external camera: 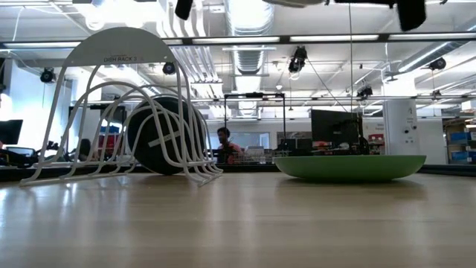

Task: Sort dishes
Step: Put the white pattern plate in the dish rack

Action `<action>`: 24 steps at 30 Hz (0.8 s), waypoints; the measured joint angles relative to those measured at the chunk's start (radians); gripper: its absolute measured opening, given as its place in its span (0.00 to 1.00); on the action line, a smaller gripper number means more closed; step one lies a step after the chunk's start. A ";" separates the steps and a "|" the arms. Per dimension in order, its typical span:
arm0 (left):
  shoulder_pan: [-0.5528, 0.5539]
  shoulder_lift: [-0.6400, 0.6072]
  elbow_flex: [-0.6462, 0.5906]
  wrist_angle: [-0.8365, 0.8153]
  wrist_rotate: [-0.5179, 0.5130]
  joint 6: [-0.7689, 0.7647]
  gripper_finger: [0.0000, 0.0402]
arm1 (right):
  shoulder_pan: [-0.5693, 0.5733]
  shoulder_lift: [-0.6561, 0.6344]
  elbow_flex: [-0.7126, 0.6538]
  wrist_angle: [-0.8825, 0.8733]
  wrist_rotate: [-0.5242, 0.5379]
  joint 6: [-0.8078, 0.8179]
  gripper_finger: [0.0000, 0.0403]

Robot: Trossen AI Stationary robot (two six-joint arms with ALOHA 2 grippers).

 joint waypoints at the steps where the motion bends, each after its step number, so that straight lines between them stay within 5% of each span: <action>1: 0.000 0.000 0.000 0.002 0.008 -0.005 0.03 | -0.001 0.024 0.000 0.020 0.013 -0.028 0.38; 7: -0.004 0.000 0.000 -0.016 0.039 -0.012 0.03 | -0.002 0.112 0.012 0.139 0.041 -0.116 0.36; 24: -0.039 0.014 0.000 -0.002 0.092 -0.067 0.03 | -0.034 0.106 0.049 0.139 0.015 -0.225 0.32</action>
